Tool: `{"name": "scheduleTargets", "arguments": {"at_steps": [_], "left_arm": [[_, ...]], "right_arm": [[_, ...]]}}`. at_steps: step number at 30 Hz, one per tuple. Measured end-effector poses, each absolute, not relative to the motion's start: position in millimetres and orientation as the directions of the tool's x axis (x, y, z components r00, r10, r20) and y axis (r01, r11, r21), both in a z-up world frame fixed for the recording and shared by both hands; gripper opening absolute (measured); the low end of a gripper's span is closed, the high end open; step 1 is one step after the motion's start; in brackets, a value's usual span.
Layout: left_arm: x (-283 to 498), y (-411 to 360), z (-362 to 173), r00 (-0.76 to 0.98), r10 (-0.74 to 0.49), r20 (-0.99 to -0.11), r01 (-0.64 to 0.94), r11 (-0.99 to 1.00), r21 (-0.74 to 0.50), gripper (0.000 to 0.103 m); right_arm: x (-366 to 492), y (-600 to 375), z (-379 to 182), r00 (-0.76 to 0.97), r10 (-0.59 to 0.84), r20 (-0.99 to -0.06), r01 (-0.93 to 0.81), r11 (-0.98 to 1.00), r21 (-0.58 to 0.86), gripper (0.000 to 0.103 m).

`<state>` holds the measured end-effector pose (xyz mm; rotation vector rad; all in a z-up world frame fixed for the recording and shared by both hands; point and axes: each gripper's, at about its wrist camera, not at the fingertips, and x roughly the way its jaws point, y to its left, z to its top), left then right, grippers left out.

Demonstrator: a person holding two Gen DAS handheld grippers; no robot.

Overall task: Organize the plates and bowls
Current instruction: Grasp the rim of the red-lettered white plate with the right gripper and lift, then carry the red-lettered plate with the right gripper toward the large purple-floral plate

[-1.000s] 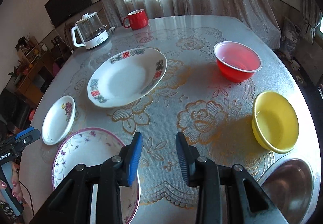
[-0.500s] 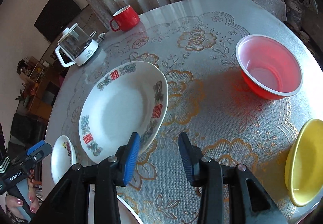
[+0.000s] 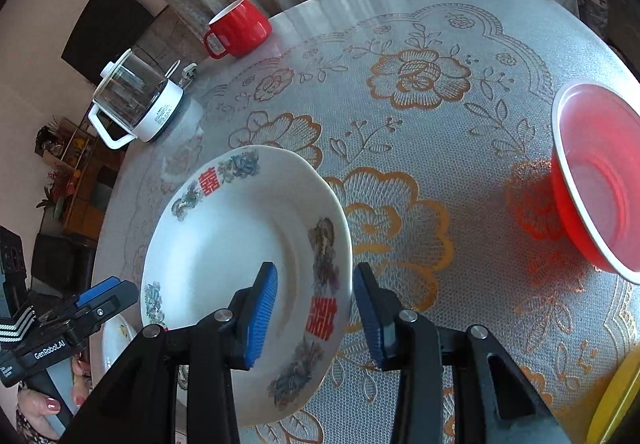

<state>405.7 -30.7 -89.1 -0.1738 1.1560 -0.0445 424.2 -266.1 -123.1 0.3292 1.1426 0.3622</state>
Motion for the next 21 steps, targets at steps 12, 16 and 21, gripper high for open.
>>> {"name": "scheduleTargets", "arguments": {"at_steps": [12, 16, 21], "left_arm": [[423.1, -50.7, -113.2, 0.349, -0.152, -0.925, 0.072, 0.988, -0.136, 0.048], [424.6, -61.1, -113.3, 0.365, -0.144, -0.920, 0.110, 0.988, -0.111, 0.038], [423.0, -64.4, -110.8, 0.383, -0.123, -0.915, 0.098, 0.991, -0.092, 0.037]], "right_arm": [[425.9, -260.0, -135.7, 0.358, 0.431, -0.828, -0.163, 0.902, 0.399, 0.024], [425.7, -260.8, -135.4, 0.357, 0.439, -0.825, -0.189, 0.898, 0.397, 0.023], [424.5, -262.3, -134.8, 0.355, 0.448, -0.821, -0.199, 0.894, 0.402, 0.023]]}}
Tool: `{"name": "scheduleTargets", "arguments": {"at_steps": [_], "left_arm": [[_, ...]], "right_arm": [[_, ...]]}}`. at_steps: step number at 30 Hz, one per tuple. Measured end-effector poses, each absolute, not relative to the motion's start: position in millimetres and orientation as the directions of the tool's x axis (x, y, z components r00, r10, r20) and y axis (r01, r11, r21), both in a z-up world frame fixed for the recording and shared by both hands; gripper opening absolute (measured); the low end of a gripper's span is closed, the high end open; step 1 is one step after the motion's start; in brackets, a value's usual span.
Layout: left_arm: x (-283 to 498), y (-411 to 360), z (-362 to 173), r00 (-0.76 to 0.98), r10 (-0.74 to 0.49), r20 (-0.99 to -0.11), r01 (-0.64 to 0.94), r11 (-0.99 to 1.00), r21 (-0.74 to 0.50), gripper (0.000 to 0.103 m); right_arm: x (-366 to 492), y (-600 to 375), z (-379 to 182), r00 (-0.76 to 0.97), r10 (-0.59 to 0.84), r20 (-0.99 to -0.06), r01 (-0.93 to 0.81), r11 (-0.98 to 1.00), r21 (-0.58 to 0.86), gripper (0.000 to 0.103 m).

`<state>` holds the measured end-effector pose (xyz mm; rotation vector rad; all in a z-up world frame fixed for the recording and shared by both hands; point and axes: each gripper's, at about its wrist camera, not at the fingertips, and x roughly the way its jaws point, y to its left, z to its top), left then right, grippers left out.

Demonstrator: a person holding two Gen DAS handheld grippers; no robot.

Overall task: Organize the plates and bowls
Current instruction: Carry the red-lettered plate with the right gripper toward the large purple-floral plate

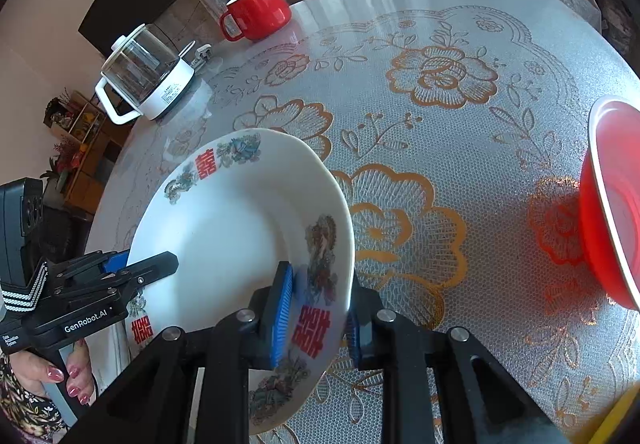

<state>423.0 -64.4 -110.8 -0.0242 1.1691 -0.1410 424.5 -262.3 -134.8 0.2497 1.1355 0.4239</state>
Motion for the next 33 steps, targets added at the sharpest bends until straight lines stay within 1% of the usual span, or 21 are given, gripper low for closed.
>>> {"name": "scheduleTargets", "arguments": {"at_steps": [4, 11, 15, 22, 24, 26, 29, 30, 31, 32, 33], "left_arm": [[414.4, -66.3, -106.2, 0.400, -0.100, -0.911, 0.106, 0.992, -0.062, 0.036], [398.8, -63.5, -102.0, 0.405, -0.118, -0.907, 0.102, 0.991, -0.083, 0.036], [389.1, -62.0, -101.2, 0.407, -0.143, -0.902, 0.105, 0.988, -0.110, 0.036], [389.7, -66.6, -99.9, 0.411, -0.147, -0.900, 0.126, 0.987, -0.103, 0.036], [393.0, -66.0, -102.2, 0.398, -0.166, -0.902, 0.138, 0.983, -0.120, 0.039], [395.4, -68.9, -106.9, 0.376, -0.180, -0.909, 0.147, 0.980, -0.133, 0.044], [395.7, -76.8, -111.0, 0.385, -0.144, -0.912, 0.154, 0.984, -0.090, 0.047], [395.2, -77.6, -111.3, 0.394, -0.136, -0.909, 0.148, 0.985, -0.083, 0.047], [395.3, -76.4, -111.2, 0.395, -0.135, -0.909, 0.136, 0.987, -0.088, 0.045], [395.3, -74.2, -110.8, 0.394, -0.138, -0.909, 0.124, 0.988, -0.096, 0.041], [394.7, -71.8, -109.8, 0.391, -0.147, -0.909, 0.117, 0.987, -0.109, 0.039]], "right_arm": [[421.4, -262.7, -133.5, 0.349, 0.442, -0.826, -0.186, 0.897, 0.401, 0.022], [409.6, -262.4, -129.1, 0.350, 0.434, -0.830, -0.178, 0.901, 0.396, 0.021], [401.3, -269.2, -124.6, 0.355, 0.455, -0.817, -0.166, 0.890, 0.424, 0.018], [393.7, -275.1, -130.6, 0.349, 0.475, -0.808, -0.154, 0.880, 0.450, 0.018], [393.4, -276.4, -133.4, 0.349, 0.483, -0.803, -0.155, 0.875, 0.459, 0.018], [393.5, -277.2, -136.9, 0.347, 0.489, -0.801, -0.154, 0.872, 0.465, 0.019], [394.2, -276.6, -138.9, 0.343, 0.502, -0.794, -0.165, 0.864, 0.476, 0.021], [394.8, -275.7, -138.4, 0.345, 0.499, -0.795, -0.172, 0.866, 0.470, 0.021], [395.1, -274.8, -137.9, 0.347, 0.496, -0.796, -0.178, 0.868, 0.464, 0.021], [395.4, -274.2, -137.6, 0.348, 0.493, -0.797, -0.181, 0.870, 0.459, 0.021], [396.0, -273.7, -137.0, 0.346, 0.489, -0.800, -0.183, 0.872, 0.454, 0.021]]}}
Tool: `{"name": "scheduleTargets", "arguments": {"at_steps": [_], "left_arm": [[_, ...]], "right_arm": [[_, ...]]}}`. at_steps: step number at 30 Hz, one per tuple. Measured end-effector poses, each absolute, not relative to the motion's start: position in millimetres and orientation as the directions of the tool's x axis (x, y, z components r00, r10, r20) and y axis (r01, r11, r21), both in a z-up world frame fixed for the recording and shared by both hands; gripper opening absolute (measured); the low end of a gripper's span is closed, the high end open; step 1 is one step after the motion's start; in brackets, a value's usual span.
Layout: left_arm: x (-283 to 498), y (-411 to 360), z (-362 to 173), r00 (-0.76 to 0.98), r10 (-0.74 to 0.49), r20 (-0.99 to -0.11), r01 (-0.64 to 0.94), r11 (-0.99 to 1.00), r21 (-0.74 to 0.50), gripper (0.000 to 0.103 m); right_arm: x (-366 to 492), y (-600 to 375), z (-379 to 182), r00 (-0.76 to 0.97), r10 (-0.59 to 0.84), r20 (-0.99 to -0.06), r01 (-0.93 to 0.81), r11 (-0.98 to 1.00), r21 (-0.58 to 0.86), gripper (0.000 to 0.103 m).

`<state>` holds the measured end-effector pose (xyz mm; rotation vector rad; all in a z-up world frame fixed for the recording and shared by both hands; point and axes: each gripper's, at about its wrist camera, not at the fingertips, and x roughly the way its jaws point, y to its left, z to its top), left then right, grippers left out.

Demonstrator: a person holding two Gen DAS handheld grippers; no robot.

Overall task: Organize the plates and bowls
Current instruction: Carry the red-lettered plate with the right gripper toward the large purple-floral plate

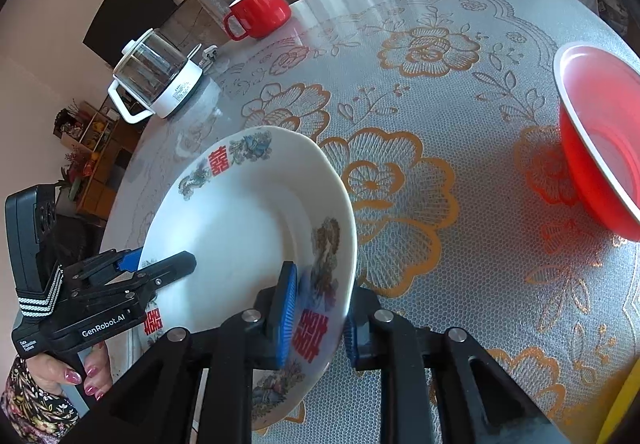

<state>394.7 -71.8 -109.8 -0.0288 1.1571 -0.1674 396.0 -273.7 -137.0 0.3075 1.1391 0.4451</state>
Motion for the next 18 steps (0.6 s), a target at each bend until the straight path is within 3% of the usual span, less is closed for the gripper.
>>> {"name": "scheduleTargets", "arguments": {"at_steps": [5, 18], "left_arm": [[386.7, -75.7, -103.3, 0.414, -0.122, -0.902, 0.136, 0.988, -0.071, 0.036], [357.8, -73.4, -81.0, 0.479, -0.165, -0.862, 0.131, 0.985, -0.116, 0.036]], "right_arm": [[394.3, -275.0, -135.9, 0.350, 0.477, -0.806, -0.175, 0.879, 0.444, 0.020], [374.6, -274.6, -117.0, 0.375, 0.473, -0.797, -0.211, 0.881, 0.424, 0.018]]}}
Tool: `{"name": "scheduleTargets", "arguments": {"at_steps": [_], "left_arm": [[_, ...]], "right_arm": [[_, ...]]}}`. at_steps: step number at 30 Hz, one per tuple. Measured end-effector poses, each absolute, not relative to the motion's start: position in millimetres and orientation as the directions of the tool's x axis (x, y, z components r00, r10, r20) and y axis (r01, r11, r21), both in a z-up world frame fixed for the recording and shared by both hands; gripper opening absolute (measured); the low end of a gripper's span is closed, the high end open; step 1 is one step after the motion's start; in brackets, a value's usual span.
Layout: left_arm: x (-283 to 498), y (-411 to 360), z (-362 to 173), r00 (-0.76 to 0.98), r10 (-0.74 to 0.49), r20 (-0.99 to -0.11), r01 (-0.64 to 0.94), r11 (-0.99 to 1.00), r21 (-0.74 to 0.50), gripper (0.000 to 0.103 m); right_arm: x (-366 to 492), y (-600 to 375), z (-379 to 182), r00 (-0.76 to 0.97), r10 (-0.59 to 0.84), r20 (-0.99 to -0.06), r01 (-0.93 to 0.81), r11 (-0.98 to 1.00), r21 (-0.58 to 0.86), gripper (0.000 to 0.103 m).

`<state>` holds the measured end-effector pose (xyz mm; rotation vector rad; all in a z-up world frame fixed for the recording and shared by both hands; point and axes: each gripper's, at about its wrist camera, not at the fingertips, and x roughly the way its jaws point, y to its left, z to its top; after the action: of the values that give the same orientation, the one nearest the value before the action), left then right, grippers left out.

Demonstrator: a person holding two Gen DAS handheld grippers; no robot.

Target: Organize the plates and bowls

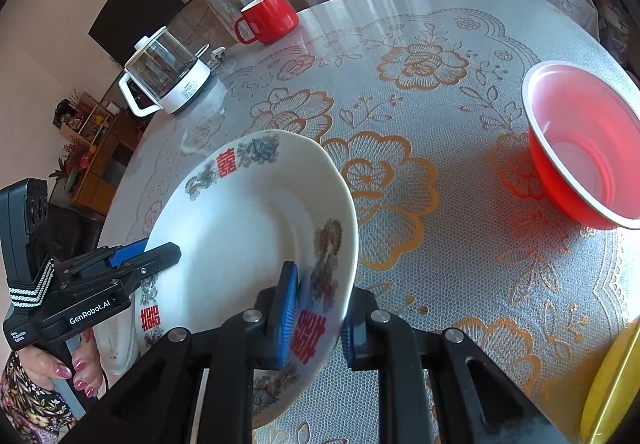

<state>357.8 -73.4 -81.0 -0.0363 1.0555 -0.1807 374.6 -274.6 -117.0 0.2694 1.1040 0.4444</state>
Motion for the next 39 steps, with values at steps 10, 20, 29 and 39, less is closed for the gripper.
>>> {"name": "scheduleTargets", "arguments": {"at_steps": [10, 20, 29, 39], "left_arm": [[316.3, -67.7, -57.2, 0.545, -0.169, -0.821, 0.122, 0.985, -0.122, 0.036], [261.6, -55.2, -52.1, 0.554, -0.216, -0.804, 0.083, 0.975, -0.205, 0.036], [213.9, -44.0, -65.8, 0.520, -0.250, -0.817, 0.048, 0.963, -0.264, 0.036], [178.2, -33.0, -70.2, 0.529, -0.230, -0.817, 0.018, 0.965, -0.260, 0.036]], "right_arm": [[340.4, -279.5, -87.3, 0.408, 0.492, -0.769, -0.240, 0.871, 0.430, 0.018], [287.2, -268.6, -61.1, 0.433, 0.508, -0.744, -0.300, 0.860, 0.413, 0.018], [247.4, -269.5, -70.0, 0.394, 0.537, -0.746, -0.290, 0.843, 0.454, 0.012], [215.0, -259.6, -80.6, 0.346, 0.552, -0.759, -0.288, 0.832, 0.474, 0.012]]}}
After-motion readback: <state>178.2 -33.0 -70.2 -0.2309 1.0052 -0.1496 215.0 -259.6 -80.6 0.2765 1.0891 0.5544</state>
